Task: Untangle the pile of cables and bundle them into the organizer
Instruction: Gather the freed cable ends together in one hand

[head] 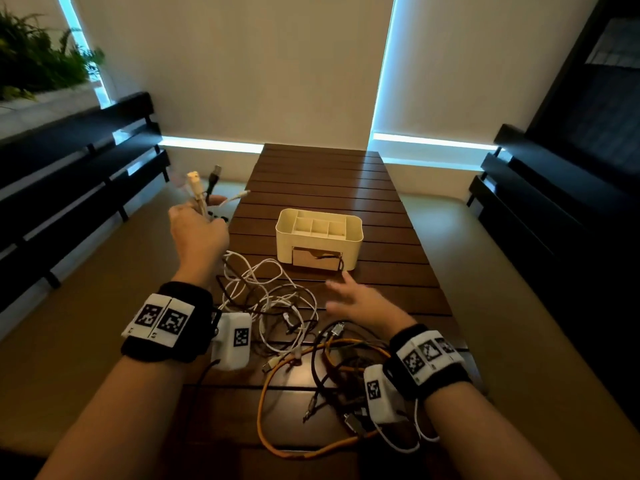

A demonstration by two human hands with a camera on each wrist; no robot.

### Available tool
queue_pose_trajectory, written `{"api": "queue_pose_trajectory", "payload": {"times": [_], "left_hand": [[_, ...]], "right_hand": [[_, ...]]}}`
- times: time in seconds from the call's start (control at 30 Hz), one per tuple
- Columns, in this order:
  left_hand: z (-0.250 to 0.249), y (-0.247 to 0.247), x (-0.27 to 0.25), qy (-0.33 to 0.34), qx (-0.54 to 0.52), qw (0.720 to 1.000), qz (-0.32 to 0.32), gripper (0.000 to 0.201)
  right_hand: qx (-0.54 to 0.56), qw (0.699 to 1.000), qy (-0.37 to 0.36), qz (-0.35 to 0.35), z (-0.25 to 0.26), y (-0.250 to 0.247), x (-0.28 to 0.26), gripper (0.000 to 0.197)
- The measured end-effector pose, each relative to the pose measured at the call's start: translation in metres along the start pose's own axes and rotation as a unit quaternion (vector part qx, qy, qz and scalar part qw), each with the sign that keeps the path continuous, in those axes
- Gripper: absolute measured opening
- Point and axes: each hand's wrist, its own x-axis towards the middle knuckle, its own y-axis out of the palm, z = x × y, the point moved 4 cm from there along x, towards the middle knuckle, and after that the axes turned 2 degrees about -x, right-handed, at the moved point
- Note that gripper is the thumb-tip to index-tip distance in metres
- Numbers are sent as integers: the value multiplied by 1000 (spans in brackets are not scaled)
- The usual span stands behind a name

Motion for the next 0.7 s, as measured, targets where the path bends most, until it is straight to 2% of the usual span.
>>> {"api": "queue_pose_trajectory", "payload": {"times": [0.03,0.07,0.13,0.17,0.3,0.4,0.47,0.57,0.7], "left_hand": [[0,2,-2,9,9,1000,16,36],[-2,3,-6,23,23,999,30,33],[-5,5,-19,58,70,995,45,24],[-2,7,-22,65,80,993,52,24],[14,19,-34,35,29,995,92,48],[22,31,-42,51,117,985,116,25],[29,37,-46,69,187,970,138,27],[32,46,-54,109,260,938,203,27],[36,52,-62,124,387,862,303,24]], "right_hand": [[-56,998,32,12,-6,8,2,49],[-82,995,60,-11,-11,14,4,42],[-87,990,101,-55,-21,27,7,26],[-98,987,113,-51,-25,37,7,24],[-130,985,108,-20,-30,74,0,33],[-217,965,140,-41,-37,87,-5,43],[-245,954,166,-47,-42,88,-5,40],[-233,955,181,-36,-44,88,-4,28],[-126,970,200,-63,-48,80,-4,27]]}}
